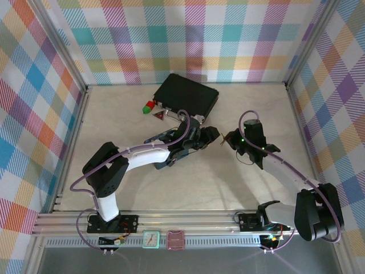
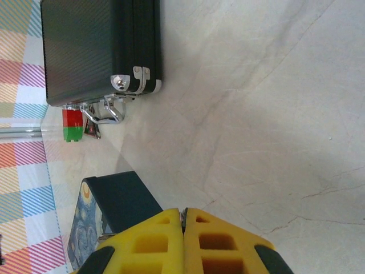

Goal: Unlock the padlock with the key

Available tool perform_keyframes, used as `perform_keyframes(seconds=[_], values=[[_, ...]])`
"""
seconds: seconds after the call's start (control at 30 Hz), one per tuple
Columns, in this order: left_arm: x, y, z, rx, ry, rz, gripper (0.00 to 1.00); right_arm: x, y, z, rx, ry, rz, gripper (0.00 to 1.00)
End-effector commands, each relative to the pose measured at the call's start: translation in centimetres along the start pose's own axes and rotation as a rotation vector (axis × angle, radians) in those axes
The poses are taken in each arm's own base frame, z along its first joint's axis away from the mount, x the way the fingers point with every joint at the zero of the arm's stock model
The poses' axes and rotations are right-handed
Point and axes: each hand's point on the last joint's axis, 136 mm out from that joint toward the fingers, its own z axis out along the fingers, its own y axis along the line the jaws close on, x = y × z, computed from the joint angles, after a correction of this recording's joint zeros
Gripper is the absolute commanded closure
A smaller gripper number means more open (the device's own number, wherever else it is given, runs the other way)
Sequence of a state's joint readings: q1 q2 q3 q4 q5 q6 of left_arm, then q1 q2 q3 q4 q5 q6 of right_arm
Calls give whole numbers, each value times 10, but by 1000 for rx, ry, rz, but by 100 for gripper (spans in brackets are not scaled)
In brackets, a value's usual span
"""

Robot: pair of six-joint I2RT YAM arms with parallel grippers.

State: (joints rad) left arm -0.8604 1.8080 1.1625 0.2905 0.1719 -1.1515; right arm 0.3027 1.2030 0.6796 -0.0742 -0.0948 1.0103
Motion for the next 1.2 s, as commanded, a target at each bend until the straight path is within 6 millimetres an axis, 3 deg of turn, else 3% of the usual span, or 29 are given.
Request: perform_keyframes(seconds=[0.0, 0.2, 0.47, 0.57, 0.87, 0.93, 1.07, 1.17], values=[[8, 4, 6, 19, 16, -22, 58, -3, 9, -3, -30, -19, -21, 100], [-5, -11, 11, 67, -11, 13, 52, 4, 7, 2, -29, 19, -43, 100], [-13, -5, 25, 43, -19, 29, 55, 5, 13, 2, -47, 34, -62, 100], [-13, -1, 29, 35, -15, 32, 63, 6, 14, 3, -50, 39, -64, 100], [-19, 8, 35, 5, -31, 73, 100, 7, 23, 2, -82, 53, -107, 100], [-24, 9, 33, 0, -40, 92, 100, 7, 32, -1, -123, 54, -159, 100], [-41, -3, 19, 73, -49, 195, 100, 0, 48, -16, -155, 38, -300, 62], [-52, -15, 0, 137, -34, 303, 100, -7, 59, -31, -209, 29, -399, 54]])
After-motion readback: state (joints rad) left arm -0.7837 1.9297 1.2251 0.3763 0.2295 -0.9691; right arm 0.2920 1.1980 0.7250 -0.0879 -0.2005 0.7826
